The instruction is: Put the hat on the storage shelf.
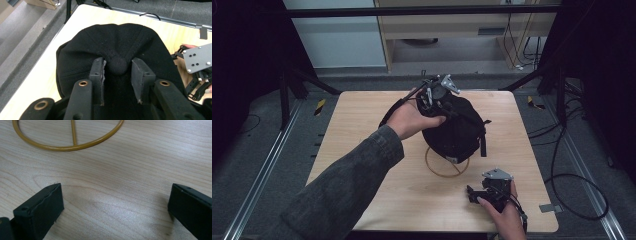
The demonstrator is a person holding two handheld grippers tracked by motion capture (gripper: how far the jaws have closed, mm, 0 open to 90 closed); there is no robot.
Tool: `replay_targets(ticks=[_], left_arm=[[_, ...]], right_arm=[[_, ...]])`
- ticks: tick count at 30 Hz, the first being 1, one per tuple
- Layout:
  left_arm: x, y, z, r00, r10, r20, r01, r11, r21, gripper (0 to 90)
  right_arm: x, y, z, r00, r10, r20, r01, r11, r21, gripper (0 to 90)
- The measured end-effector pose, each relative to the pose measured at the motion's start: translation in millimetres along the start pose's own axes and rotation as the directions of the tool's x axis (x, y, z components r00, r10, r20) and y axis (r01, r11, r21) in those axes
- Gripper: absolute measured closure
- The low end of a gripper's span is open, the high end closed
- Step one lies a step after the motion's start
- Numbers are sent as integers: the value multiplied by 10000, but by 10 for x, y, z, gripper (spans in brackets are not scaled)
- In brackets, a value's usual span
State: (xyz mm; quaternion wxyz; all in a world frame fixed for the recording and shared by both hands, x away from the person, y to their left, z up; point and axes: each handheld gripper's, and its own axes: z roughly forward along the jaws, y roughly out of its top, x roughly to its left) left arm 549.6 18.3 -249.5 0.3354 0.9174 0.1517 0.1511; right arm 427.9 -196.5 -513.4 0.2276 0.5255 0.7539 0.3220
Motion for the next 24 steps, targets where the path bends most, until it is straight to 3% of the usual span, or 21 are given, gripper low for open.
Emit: replay_targets(ticks=[5, 11, 17, 24], left_arm=[[-10, -5, -32, 10000, -5, -35, 4, 9999, -115, 585], [-19, -24, -68, 9997, -82, -245, 77, 9998, -191, 408], [-9, -55, -131, 9990, -414, -170, 399, 9959, -815, 219], [-68, -65, -226, 9994, -342, -113, 328, 9943, -1011, 142]], right_arm=[[0, 0, 0, 10000, 0, -1, 0, 10000, 0, 4], [0, 0, 0, 10000, -1, 1, 1, 10000, 0, 4], [0, 0, 0, 10000, 1, 0, -1, 10000, 2, 4], [-1, 2, 1, 10000, -8, -14, 8, 10000, 3, 4]])
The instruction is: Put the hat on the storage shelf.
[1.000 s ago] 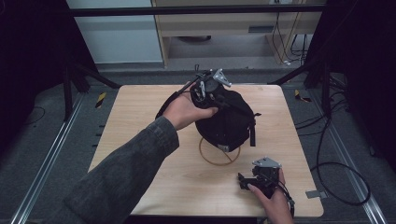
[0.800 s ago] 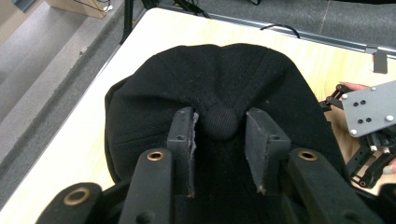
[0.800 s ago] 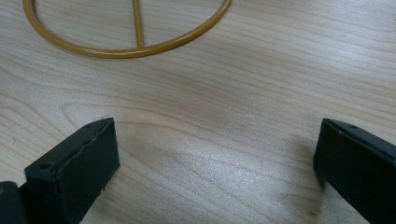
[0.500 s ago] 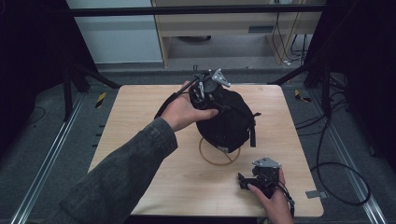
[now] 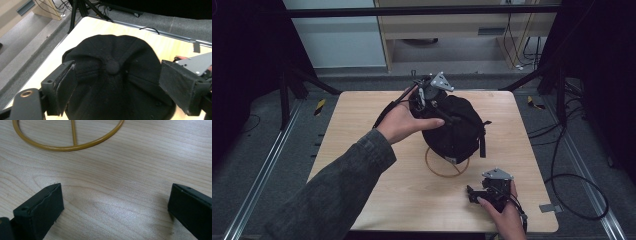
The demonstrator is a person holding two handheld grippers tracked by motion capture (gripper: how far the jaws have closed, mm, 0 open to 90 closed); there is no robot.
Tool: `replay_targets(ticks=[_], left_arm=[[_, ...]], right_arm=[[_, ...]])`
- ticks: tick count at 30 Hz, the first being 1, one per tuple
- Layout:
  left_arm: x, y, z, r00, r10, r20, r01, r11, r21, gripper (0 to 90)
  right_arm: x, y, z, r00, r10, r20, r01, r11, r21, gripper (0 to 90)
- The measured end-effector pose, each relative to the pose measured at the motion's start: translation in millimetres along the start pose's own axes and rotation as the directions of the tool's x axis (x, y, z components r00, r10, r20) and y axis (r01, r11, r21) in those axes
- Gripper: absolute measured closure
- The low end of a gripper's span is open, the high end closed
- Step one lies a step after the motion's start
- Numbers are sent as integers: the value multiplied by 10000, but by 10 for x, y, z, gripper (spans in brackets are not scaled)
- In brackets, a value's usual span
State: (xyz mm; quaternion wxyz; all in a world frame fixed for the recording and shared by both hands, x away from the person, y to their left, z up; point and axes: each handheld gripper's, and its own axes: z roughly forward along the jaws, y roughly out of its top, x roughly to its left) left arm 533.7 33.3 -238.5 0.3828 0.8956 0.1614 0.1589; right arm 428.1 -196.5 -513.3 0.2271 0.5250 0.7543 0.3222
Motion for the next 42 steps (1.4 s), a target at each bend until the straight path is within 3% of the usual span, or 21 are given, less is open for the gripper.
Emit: replay_targets(ticks=[6, 10, 19, 29, 37, 42], left_arm=[[-27, 29, -61, 9999, 102, -62, -102, 9999, -116, 134], [-53, 39, -106, 9999, -154, -61, 152, 9993, -347, 84], [-127, -66, -144, 9998, -198, 33, 199, 9989, -431, 66], [-185, -263, -288, 9994, -336, -20, 334, 9965, -766, 56], [-215, -462, -493, 9976, -603, -353, 564, 9932, -1013, 53], [-207, -598, -598, 9974, -586, -427, 548, 9948, -857, 53]], right_arm=[[1, 0, 0, 10000, 24, -18, -24, 10000, 8, 4], [-3, 6, 8, 10000, -11, -41, 11, 10000, -16, 3], [-3, 6, 9, 10000, -21, -43, 21, 10000, -12, 4], [-1, 4, 6, 10000, -15, -35, 15, 10000, -13, 4], [2, 1, 1, 10000, 1, -43, -1, 10000, 10, 4], [5, -4, -4, 10000, -6, -24, 6, 10000, 9, 4]])
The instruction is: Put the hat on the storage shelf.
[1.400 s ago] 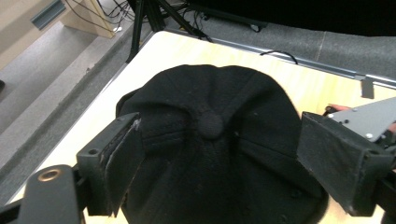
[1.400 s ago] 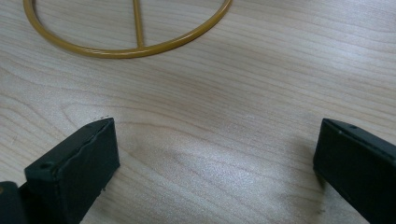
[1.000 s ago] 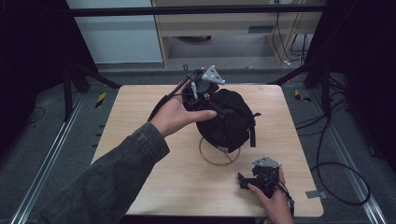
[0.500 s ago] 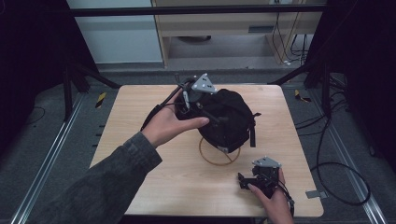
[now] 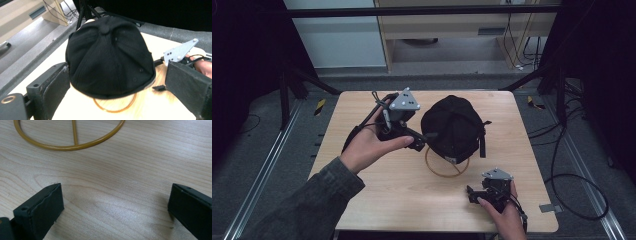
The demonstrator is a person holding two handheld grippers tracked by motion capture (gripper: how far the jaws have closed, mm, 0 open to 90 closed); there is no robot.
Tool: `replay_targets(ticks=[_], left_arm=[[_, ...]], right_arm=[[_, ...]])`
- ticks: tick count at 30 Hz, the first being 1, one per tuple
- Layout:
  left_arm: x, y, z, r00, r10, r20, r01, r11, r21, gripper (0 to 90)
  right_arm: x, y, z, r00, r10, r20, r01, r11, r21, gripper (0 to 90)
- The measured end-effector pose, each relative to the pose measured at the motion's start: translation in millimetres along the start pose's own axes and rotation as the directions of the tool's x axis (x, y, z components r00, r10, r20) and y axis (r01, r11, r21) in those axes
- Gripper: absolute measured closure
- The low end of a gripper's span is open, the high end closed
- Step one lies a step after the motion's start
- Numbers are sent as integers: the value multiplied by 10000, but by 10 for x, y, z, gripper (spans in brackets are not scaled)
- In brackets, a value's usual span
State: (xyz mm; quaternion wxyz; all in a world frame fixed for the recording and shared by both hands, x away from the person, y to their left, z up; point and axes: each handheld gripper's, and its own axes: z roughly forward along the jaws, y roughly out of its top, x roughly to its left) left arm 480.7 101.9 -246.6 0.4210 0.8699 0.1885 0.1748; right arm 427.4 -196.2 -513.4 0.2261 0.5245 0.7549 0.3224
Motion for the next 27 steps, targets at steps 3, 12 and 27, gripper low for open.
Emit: replay_targets(ticks=[3, 12, 27], left_arm=[[12, -51, -36, 10000, 11, -78, -10, 10000, 61, 53], [-18, -375, -126, 9989, -457, -67, 458, 9989, 52, 53], [-101, -789, -74, 9940, -1022, 388, 1020, 9948, 78, 56]], right_arm=[[5, -2, -3, 10000, 55, 13, -55, 10000, 9, 4], [1, 0, -4, 10000, 22, 0, -22, 10000, 0, 4], [2, 0, -4, 10000, 37, -12, -37, 10000, -2, 4]])
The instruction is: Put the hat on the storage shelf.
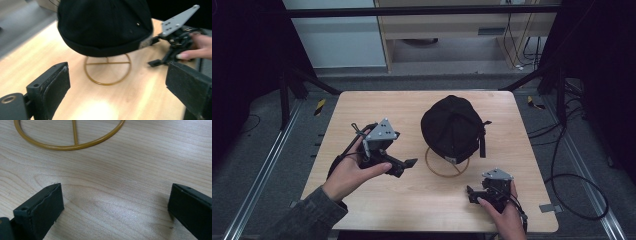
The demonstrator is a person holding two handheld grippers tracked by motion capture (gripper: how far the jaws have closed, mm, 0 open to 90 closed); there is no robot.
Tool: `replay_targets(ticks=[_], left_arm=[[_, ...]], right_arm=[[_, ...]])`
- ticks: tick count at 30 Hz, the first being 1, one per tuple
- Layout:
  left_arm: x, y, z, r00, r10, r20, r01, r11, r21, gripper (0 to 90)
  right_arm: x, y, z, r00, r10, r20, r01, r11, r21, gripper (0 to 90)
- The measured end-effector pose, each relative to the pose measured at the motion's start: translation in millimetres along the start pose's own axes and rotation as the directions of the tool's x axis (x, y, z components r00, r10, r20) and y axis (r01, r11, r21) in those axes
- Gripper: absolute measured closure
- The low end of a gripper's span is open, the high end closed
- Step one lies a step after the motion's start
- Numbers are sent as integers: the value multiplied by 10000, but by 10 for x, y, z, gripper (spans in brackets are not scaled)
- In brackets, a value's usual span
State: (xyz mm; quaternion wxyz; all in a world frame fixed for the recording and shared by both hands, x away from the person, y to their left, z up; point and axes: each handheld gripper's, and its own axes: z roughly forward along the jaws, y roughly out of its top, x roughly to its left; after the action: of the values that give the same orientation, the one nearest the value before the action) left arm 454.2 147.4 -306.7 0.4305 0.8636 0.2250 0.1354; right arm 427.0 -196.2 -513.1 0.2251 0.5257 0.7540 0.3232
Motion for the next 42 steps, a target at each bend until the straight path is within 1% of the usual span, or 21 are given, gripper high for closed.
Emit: replay_targets(ticks=[1, 2, 3, 5, 8, 9, 12, 14, 15, 16, 17, 19, 20, 21, 22, 27, 30, 33, 35, 36, 42], left_arm=[[2, -55, -10, 9995, -275, 138, 275, 9996, -6, 58], [2, -55, -10, 9995, -275, 138, 275, 9996, -6, 59], [-13, -103, -15, 9998, -185, -83, 186, 9998, 86, 64], [-18, -149, -19, 9994, -354, 64, 354, 9994, 18, 61], [-24, -186, -21, 9996, -269, -52, 269, 9996, 70, 61], [-22, -226, -26, 9996, -239, -165, 240, 9997, 65, 61], [-17, -274, -30, 9993, -271, -263, 273, 9996, 70, 60], [0, -376, -27, 9983, -337, -469, 344, 9993, 134, 58], [14, -426, -25, 9982, -394, -461, 402, 9991, 162, 57], [14, -426, -25, 9982, -394, -461, 402, 9991, 162, 57], [44, -500, -24, 9975, -558, -425, 566, 9982, 182, 56], [82, -591, -24, 9961, -617, -624, 634, 9977, 253, 57], [105, -642, -23, 9955, -703, -635, 723, 9969, 310, 57], [105, -642, -23, 9955, -703, -635, 723, 9969, 310, 56], [156, -755, -20, 9930, -1034, -565, 1054, 9938, 342, 55], [279, -1038, -11, 9854, -1444, -897, 1493, 9876, 496, 54], [338, -1186, 23, 9817, -1475, -1208, 1573, 9847, 752, 55], [395, -1320, 60, 9793, -1621, -1210, 1736, 9806, 909, 55], [414, -1362, 70, 9796, -1584, -1237, 1706, 9807, 951, 57], [458, -1450, 93, 9765, -1723, -1293, 1859, 9773, 1020, 56], [596, -1706, 156, 9650, -1978, -1724, 2215, 9663, 1309, 56]], right_arm=[[0, 0, 0, 10000, -3, 0, 3, 10000, 0, 4], [0, 0, 0, 10000, 0, 0, 0, 10000, -1, 4], [0, 0, 0, 10000, 0, -1, 0, 10000, -1, 4], [0, 0, 0, 10000, -1, 1, 1, 10000, -2, 4], [0, 0, 0, 10000, 1, 1, -1, 10000, -1, 4], [0, 0, 0, 10000, 0, 2, 0, 10000, -1, 4], [0, 0, 0, 10000, -3, -5, 3, 10000, 0, 4], [0, 0, 0, 10000, 0, 2, 0, 10000, -1, 4], [1, -1, 0, 10000, 1, -5, -1, 10000, -2, 4], [-1, -1, 0, 10000, -18, -9, 18, 10000, -12, 4], [1, -1, -1, 10000, 1, -5, -1, 10000, 0, 4], [0, -1, 0, 10000, -15, -8, 15, 10000, -14, 4], [1, -1, 0, 10000, 0, -5, 0, 10000, -2, 4], [1, -1, -1, 10000, 1, -2, -1, 10000, 0, 4], [1, -1, -1, 10000, 3, -9, -3, 10000, -3, 4], [1, -1, 0, 10000, 3, -5, -3, 10000, -3, 4], [0, -1, 0, 10000, -11, -21, 10, 10000, -14, 4], [0, -1, -1, 10000, -13, -16, 13, 10000, -14, 4], [0, -1, 0, 10000, -3, -11, 3, 10000, -15, 4], [0, -1, -1, 10000, -9, -23, 9, 10000, -15, 4], [0, -1, 0, 10000, -10, -9, 9, 10000, -16, 4]])
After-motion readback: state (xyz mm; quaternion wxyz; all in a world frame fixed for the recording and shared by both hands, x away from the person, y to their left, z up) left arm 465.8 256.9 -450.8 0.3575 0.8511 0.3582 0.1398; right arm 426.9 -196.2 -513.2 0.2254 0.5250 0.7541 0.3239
